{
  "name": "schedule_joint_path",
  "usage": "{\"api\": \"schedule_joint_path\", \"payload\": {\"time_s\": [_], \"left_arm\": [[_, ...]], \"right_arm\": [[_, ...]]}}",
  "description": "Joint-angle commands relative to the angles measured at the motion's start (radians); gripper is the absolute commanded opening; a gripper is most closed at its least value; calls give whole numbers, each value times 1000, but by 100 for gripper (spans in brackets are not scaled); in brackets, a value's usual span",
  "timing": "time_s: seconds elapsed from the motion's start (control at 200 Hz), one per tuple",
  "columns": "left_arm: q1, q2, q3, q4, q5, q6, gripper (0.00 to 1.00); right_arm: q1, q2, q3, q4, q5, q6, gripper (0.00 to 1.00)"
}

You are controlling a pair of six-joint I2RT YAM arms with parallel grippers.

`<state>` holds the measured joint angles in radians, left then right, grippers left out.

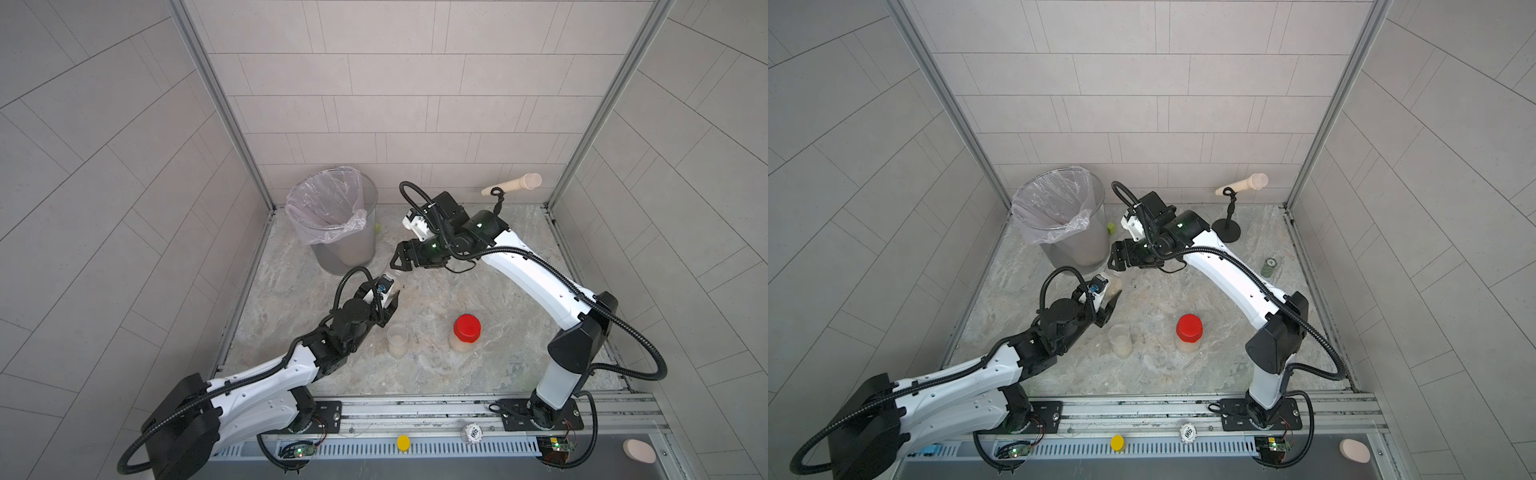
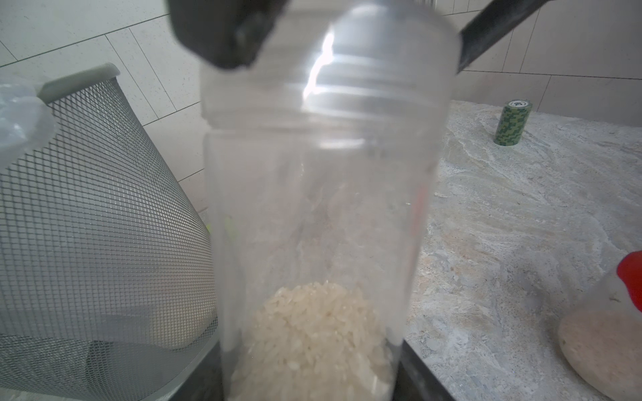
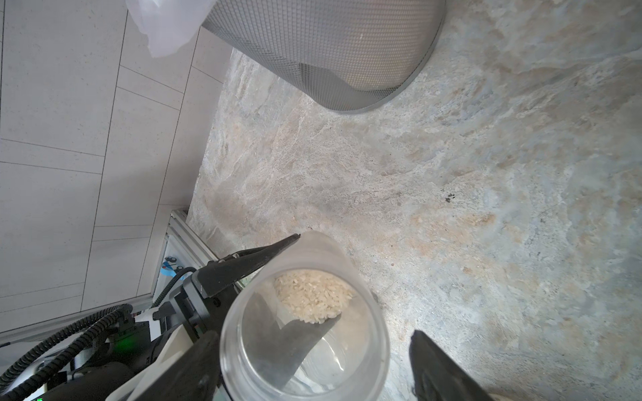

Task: Empty moldy rice from jars
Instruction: Unscrew the lid from the jar.

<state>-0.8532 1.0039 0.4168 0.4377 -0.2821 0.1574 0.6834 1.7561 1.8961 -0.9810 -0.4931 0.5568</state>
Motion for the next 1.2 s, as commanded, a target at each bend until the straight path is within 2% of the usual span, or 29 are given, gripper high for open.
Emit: {"api": "schedule_joint_path", "payload": {"time_s": [0.0, 0.68, 0.856, 0.941, 1.196], "left_arm": [[4, -20, 1, 53, -8, 6, 0], [4, -34, -7, 16, 11, -2, 0], [4, -40, -16, 3, 15, -9, 0], [4, -45, -19, 1, 15, -12, 0], [4, -47, -18, 5, 8, -13, 0]], "right_arm": [[16, 11, 25, -22, -10, -14, 86], [15, 37, 57, -35, -8, -51, 71], [12, 43, 82, -48, -12, -59, 73], [12, 45, 93, -55, -12, -63, 79], [11, 49, 92, -65, -11, -73, 80]]}}
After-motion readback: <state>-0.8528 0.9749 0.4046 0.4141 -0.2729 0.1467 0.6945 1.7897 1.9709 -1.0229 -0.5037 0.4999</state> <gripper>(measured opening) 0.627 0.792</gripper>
